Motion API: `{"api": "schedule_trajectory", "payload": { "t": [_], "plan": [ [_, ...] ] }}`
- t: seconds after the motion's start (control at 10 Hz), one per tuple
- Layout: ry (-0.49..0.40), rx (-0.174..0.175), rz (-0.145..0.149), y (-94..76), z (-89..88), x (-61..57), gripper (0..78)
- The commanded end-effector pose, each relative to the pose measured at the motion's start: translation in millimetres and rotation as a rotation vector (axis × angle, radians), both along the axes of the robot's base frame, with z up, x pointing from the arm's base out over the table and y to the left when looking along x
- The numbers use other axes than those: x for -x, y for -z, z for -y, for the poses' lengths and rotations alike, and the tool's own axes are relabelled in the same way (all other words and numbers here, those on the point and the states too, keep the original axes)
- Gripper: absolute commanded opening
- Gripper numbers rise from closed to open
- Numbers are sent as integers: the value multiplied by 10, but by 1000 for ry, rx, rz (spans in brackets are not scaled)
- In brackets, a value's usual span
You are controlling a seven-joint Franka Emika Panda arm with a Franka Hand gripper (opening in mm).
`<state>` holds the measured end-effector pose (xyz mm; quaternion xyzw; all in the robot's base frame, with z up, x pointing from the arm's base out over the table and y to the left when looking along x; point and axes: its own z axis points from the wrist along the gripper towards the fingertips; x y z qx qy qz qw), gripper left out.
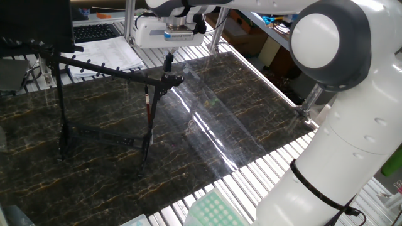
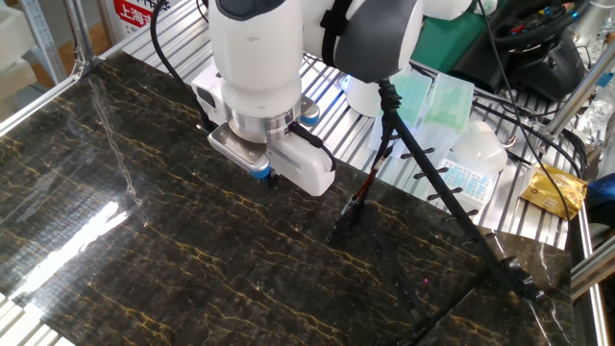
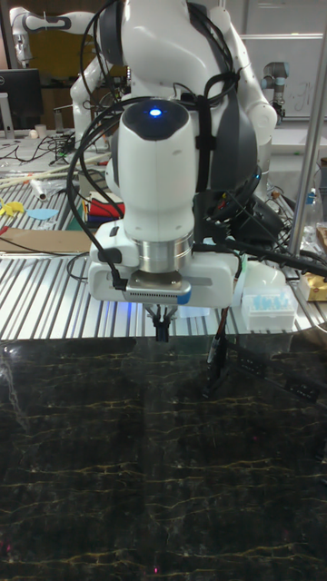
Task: Place the brush on the pen rack
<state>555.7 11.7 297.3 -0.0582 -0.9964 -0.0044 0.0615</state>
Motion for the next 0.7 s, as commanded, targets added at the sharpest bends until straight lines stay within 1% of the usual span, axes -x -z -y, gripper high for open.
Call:
{"api": "schedule_trajectory", "payload": {
  "t": [0.1,0.4,0.7],
  "plan": [
    [-15,-7,70,-70,9,-9,16],
    [-23,12,75,-55,-34,8,16],
    [-35,12,80,-38,-66,32,16]
  ]
}}
